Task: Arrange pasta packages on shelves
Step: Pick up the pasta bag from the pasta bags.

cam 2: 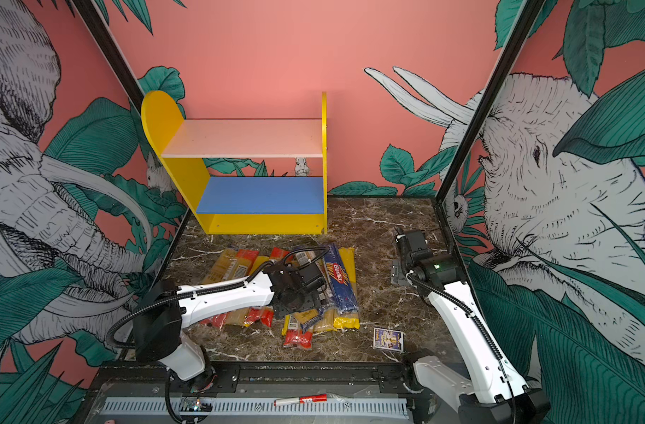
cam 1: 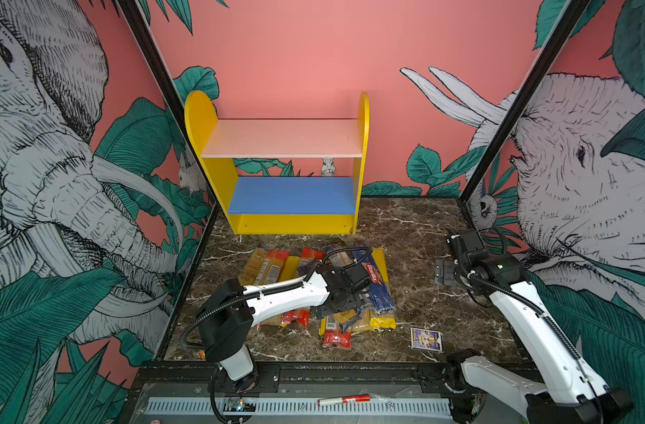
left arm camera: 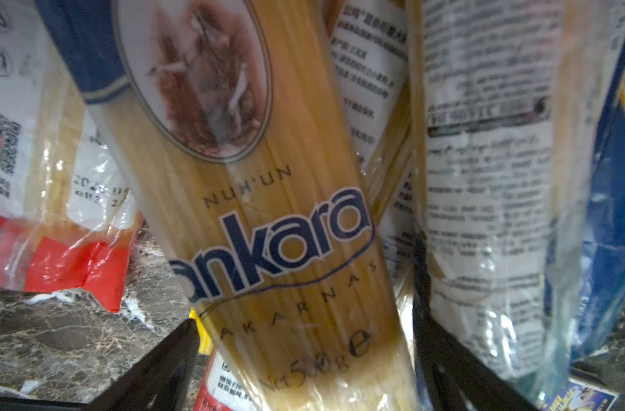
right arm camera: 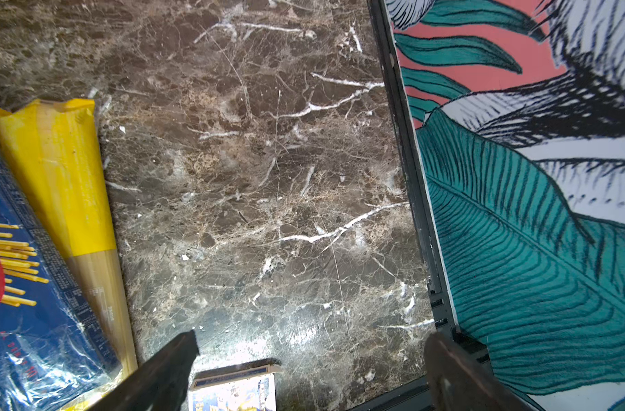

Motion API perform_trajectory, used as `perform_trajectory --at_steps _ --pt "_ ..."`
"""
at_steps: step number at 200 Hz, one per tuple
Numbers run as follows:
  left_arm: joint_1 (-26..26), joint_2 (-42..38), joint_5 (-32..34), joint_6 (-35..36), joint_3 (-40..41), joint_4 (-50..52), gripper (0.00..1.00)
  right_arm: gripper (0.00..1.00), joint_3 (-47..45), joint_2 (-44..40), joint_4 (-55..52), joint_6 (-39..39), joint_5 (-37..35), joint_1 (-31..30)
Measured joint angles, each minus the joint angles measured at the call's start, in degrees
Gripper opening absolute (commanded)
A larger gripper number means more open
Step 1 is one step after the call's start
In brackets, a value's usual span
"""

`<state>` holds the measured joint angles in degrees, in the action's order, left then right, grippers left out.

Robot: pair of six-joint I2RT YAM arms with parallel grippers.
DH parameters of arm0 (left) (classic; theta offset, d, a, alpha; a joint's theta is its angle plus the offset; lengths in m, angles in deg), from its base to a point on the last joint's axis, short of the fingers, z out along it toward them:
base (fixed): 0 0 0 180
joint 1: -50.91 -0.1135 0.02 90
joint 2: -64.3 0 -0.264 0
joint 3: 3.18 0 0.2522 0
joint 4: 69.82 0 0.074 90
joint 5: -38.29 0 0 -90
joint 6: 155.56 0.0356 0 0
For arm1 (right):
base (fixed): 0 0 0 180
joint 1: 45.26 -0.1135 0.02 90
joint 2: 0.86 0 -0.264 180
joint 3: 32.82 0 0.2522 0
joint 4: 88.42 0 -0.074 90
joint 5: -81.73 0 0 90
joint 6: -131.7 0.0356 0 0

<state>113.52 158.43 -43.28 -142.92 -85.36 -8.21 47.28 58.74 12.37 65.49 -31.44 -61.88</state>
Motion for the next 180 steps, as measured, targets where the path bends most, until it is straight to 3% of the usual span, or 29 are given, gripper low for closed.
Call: perform_trajectory --at_steps 84,149,180 --pt "-0.7 5.8 -2.4 -0.6 -1.6 -0.6 0.91 0.99 -3.1 -2.2 -0.4 0.3 0.1 0.0" --pt "-1.4 2.6 -4.4 -2.0 1.9 -3.2 0.49 0.99 -3.1 -2.4 -0.4 0.2 0.1 0.0" --pt "-1.6 1.4 -4.1 -2.3 3.0 -3.3 0.42 0.99 -3.1 -2.4 -0.4 0.2 0.2 0.0"
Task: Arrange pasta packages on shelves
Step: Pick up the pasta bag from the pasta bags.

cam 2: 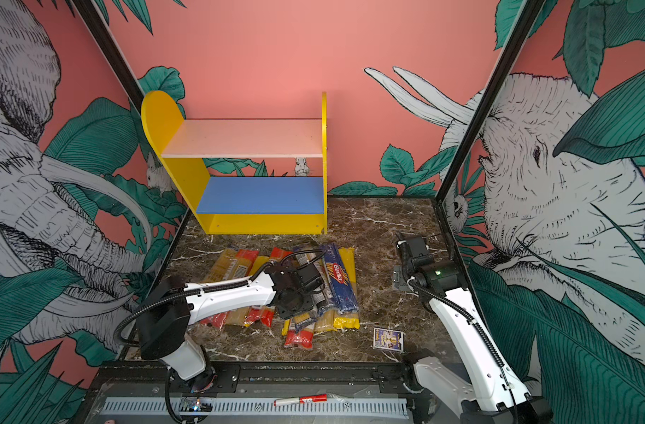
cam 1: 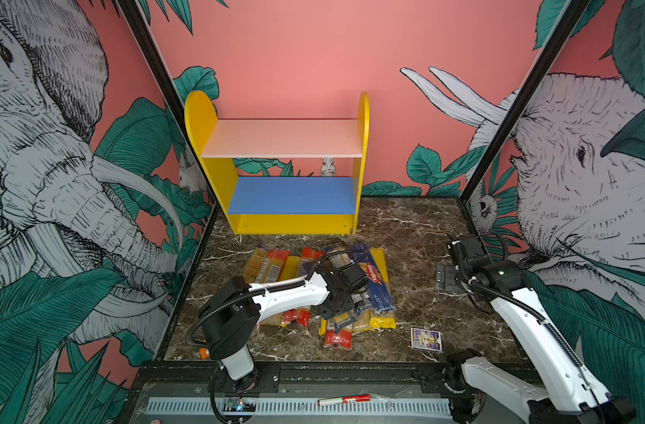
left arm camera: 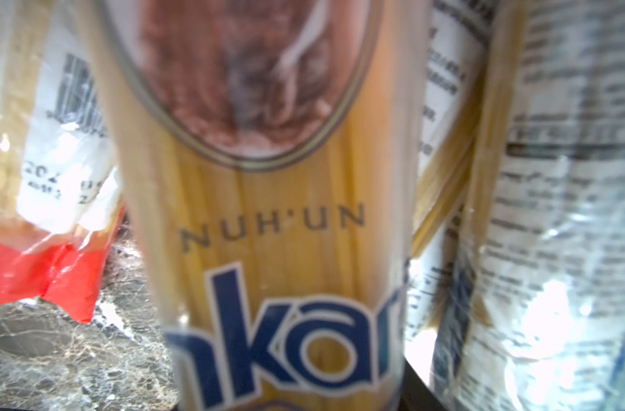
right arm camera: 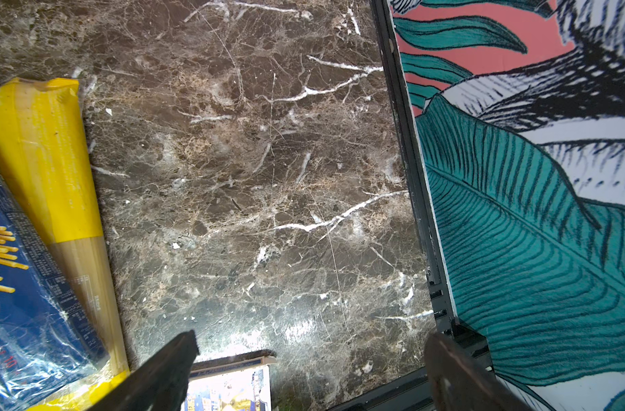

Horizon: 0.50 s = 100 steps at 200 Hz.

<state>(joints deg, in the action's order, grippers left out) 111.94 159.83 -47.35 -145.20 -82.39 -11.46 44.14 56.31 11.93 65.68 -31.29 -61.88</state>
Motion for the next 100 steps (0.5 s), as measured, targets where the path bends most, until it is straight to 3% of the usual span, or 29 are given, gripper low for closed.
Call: perform_trajectory --at_steps 47,100 --pt "-0.1 -2.2 0.8 3.0 -0.1 1.9 0.12 0.99 1.5 0.9 -0.3 -0.2 0.4 0.0" --pt "0.9 -4.9 1.1 6.0 0.2 8.2 0.00 0.99 1.7 1.0 -0.8 -0.4 0.9 0.0"
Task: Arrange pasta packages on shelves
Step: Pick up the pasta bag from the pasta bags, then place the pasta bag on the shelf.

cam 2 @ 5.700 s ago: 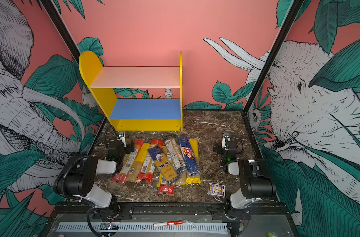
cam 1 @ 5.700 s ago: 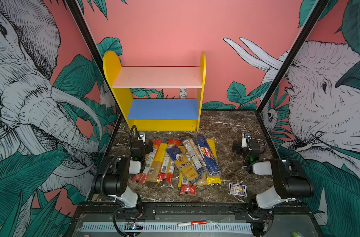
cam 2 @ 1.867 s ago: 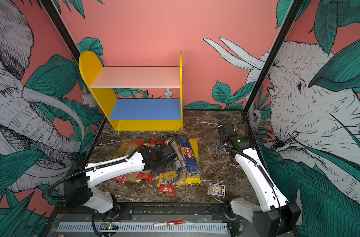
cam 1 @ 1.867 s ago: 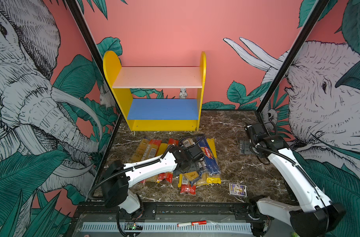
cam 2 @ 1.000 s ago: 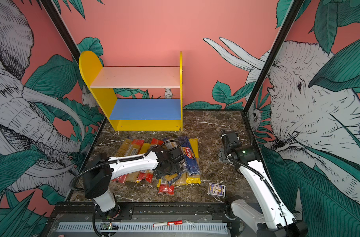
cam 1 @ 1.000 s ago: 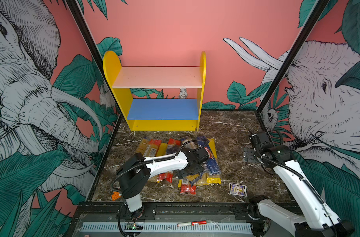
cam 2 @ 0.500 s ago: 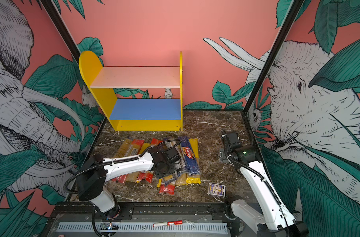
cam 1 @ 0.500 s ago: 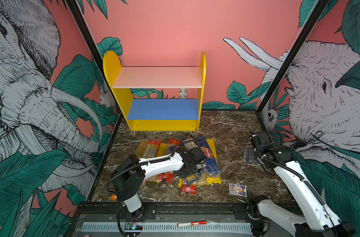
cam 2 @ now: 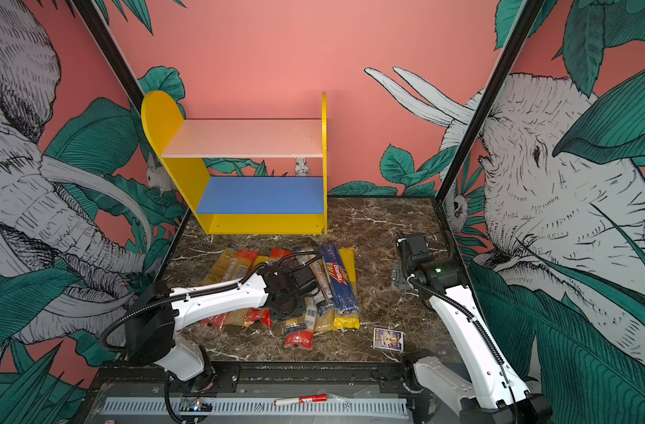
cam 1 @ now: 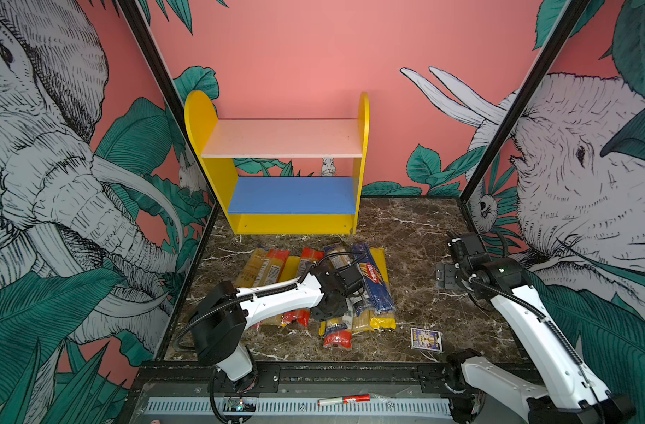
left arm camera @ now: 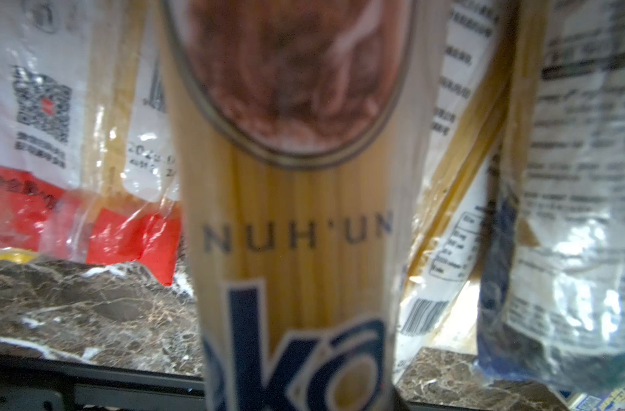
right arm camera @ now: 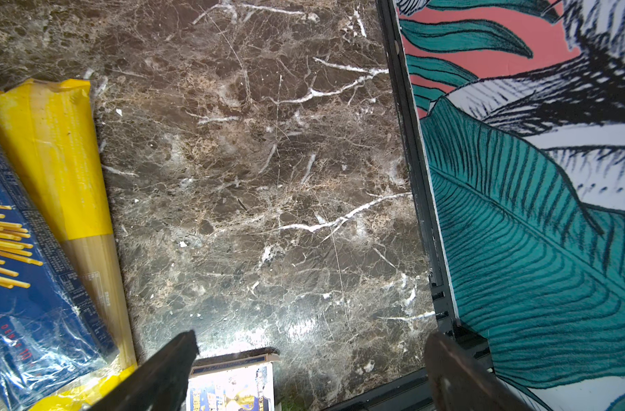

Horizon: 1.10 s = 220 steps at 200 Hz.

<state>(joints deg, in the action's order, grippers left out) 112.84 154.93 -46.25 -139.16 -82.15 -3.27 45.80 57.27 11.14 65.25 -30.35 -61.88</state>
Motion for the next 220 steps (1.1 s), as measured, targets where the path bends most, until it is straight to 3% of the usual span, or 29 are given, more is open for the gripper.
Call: perform_trajectory --at_steps 33,60,105,154,191,220 --pt "0.3 -4.2 1.6 3.1 -2.0 6.3 0.00 0.99 1.7 0.5 -0.3 -0.2 0.1 0.0" --pt "0.3 -6.3 3.7 7.3 -8.6 12.3 0.00 0.99 3.7 1.1 -0.3 -0.7 0.8 0.0" --pt "0.6 -6.3 10.3 15.5 -25.3 25.3 0.00 0.99 7.1 1.7 -0.1 -2.0 6.4 -0.3" --pt "0.3 -0.4 21.0 24.3 -52.0 39.5 0.00 0.99 17.4 4.5 -1.0 -3.2 13.8 -3.5" --pt "-3.8 4.4 23.9 32.5 -66.6 39.7 0.00 0.99 28.6 8.1 -2.0 -3.6 18.3 -8.5" --pt "-9.9 7.4 25.7 39.3 -75.6 39.7 0.00 0.99 39.2 12.7 -2.2 -4.3 19.1 -13.8"
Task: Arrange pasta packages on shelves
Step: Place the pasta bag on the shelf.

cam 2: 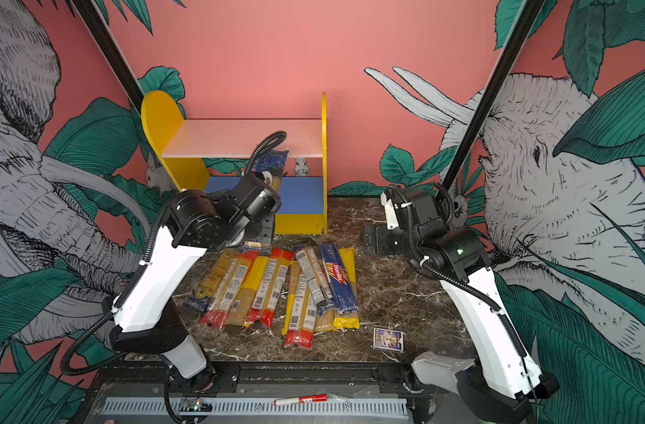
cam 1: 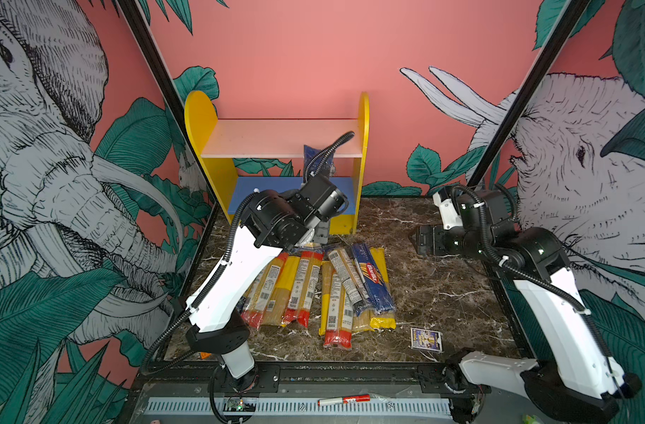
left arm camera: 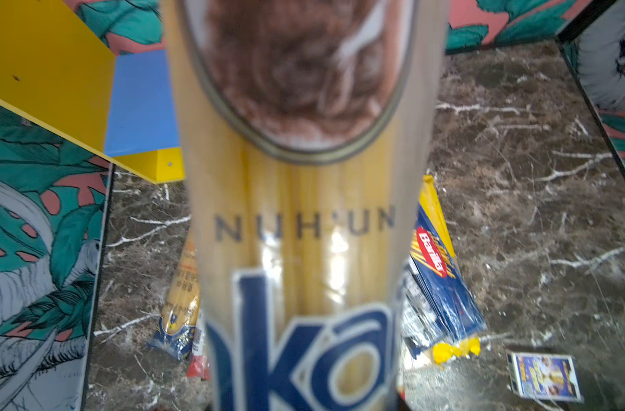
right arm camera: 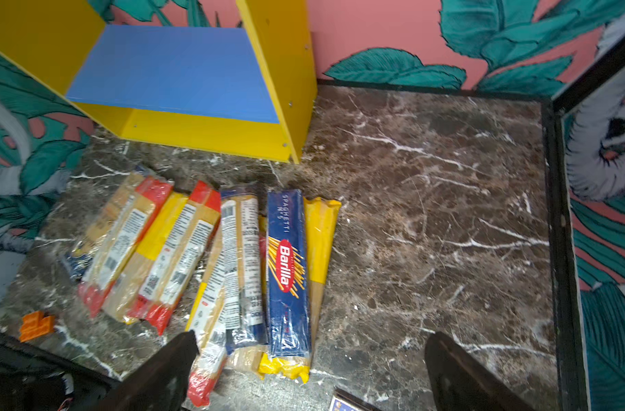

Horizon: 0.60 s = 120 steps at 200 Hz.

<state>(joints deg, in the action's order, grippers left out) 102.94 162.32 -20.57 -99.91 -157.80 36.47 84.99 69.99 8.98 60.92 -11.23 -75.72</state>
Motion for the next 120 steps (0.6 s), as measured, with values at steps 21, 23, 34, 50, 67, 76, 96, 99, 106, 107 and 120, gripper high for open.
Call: perform_trajectory --at_steps 21,23,34,50,67,76,96,99,106,107,120 --pt "-3.6 2.5 1.9 4.4 -5.7 0.0 0.00 0.99 6.8 4.0 -0.1 -1.1 -0.5 -3.4" --pt "-3.9 2.7 2.1 4.9 -6.1 0.0 0.00 0.99 7.5 4.5 -0.1 -1.4 -0.6 -3.7" --pt "-5.6 3.3 3.4 7.2 -7.2 0.0 0.00 0.99 10.1 6.6 0.0 -1.9 -1.1 -4.9" --pt "-7.9 3.3 4.5 10.5 -7.1 0.0 0.00 0.99 13.2 9.9 0.0 -3.0 -1.8 -6.4" --pt "-11.1 3.0 5.3 15.2 -6.0 -0.6 0.00 0.99 16.3 13.4 0.0 -3.9 -2.6 -7.3" --pt "-12.7 3.0 5.7 17.4 -5.7 -1.4 0.00 0.99 17.7 15.2 0.0 -4.3 -2.8 -7.6" --pt "-16.2 3.2 6.9 23.2 -6.0 -5.5 0.00 0.99 21.8 19.2 0.1 -5.1 -3.5 -8.2" --pt "-16.7 3.3 7.1 24.2 -6.2 -6.2 0.00 0.99 22.5 19.7 0.2 -5.2 -3.6 -8.2" --pt "-17.7 3.7 7.5 26.0 -7.0 -7.7 0.00 0.99 24.3 21.2 0.1 -5.5 -3.9 -8.3" --pt "-17.8 3.7 7.5 26.4 -7.1 -8.0 0.00 0.99 24.6 21.4 0.1 -5.6 -3.9 -8.3" --pt "-19.9 4.7 7.6 29.7 -9.4 -10.9 0.00 0.99 28.5 24.2 0.2 -6.0 -4.3 -8.4"
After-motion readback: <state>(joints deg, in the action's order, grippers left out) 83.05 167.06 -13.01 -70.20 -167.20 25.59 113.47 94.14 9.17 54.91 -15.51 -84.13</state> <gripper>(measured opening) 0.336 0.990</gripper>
